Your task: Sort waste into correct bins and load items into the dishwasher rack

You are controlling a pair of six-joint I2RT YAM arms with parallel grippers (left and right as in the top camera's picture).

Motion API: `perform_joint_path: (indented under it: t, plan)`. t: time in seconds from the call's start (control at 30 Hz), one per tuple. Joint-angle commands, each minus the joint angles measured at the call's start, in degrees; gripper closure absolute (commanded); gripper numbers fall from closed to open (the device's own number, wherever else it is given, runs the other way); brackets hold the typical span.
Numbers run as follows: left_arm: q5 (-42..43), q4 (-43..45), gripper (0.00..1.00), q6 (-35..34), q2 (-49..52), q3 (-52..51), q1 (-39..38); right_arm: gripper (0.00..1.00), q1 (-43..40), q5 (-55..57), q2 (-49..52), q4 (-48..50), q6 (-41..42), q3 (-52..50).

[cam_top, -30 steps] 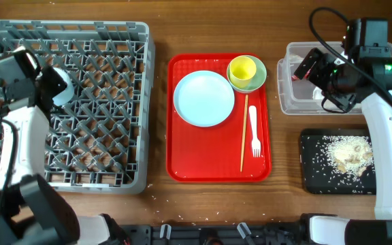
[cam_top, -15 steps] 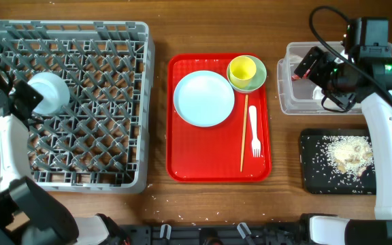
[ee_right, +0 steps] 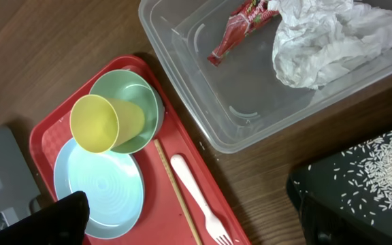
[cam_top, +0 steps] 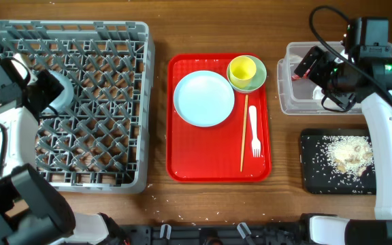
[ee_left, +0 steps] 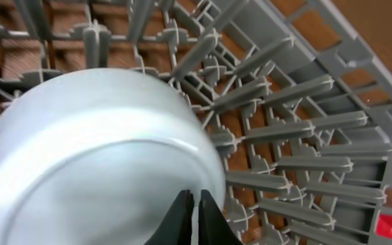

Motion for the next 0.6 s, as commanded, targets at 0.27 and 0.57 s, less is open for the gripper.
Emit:
perform_joint_path:
  t: [0.27,0.57]
  plan:
    - [1.7,2.1,0.96,-0.1,-5.2,-0.3,-0.2,0.0,0.0,-0.3,-0.2,0.2,-1.0,0.8]
    - [-12.8,8.6,0.96,0.0,-6.2,-0.3,4.5,0.0,0.0,-0.3,-0.2,0.2,-0.9,0.8]
